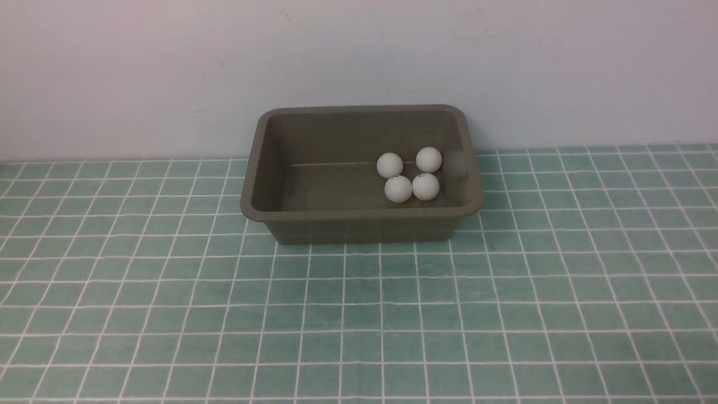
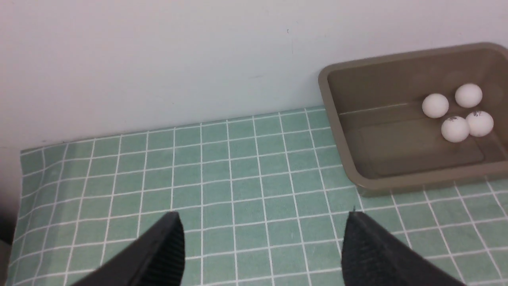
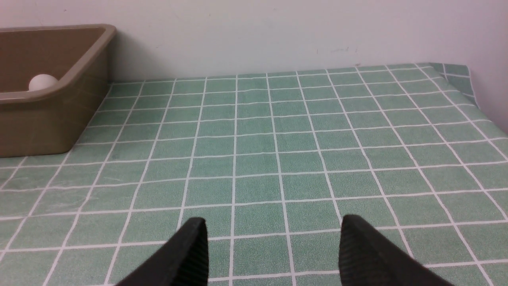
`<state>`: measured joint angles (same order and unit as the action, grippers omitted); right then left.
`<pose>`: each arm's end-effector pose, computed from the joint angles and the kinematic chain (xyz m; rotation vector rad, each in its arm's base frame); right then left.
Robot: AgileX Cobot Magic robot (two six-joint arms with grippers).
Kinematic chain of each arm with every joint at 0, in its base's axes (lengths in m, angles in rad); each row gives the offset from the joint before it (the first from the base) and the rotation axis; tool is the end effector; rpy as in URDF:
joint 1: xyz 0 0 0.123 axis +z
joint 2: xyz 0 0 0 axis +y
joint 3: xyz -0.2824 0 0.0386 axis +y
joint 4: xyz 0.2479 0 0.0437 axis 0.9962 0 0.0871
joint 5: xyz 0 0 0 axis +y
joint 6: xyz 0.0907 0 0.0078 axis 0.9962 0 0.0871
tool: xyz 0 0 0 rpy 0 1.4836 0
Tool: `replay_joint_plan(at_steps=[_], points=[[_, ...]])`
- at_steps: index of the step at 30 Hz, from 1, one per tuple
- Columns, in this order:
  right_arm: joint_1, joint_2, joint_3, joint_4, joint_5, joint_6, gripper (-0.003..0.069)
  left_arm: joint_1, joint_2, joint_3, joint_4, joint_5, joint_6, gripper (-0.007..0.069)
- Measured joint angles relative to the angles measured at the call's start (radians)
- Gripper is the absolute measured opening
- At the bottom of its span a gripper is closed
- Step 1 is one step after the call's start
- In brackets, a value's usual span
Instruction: Put the table tennis balls in the box on the green coffee tablecloth.
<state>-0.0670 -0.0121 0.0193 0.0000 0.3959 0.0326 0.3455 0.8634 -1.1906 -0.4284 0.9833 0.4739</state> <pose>0.0517 -0.0035 0.1717 0.0939 1.8844 -0.0235 0.1428 0.0179 0.4409 0.0881 2.0581 -0.0176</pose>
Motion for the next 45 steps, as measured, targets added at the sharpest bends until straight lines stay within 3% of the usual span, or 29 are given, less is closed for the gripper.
replay_joint_plan(at_steps=[11,16,24,29,41,45], points=[[0.000,0.000,0.000,0.000,0.000,0.000,0.0407,-0.001,-0.426,0.714,-0.014,-0.326,0.001,0.0478],[0.000,0.000,0.000,0.000,0.000,0.000,0.0407,-0.051,-0.595,0.911,-0.016,-0.397,0.001,0.0478],[0.000,0.000,0.000,0.000,-0.001,0.000,0.0407,-0.074,-0.745,1.067,-0.008,-0.518,-0.001,0.0478],[0.000,0.000,0.000,0.000,-0.001,0.000,0.0407,-0.090,-0.812,1.144,0.002,-0.517,-0.007,0.0478],[0.000,0.000,0.000,0.000,-0.001,0.000,0.0407,-0.308,-0.875,1.157,0.188,-0.509,-0.084,0.0478],[0.000,0.000,0.000,0.000,-0.002,0.000,0.0407,-0.369,-0.875,1.204,0.265,-0.535,-0.169,0.0478]])
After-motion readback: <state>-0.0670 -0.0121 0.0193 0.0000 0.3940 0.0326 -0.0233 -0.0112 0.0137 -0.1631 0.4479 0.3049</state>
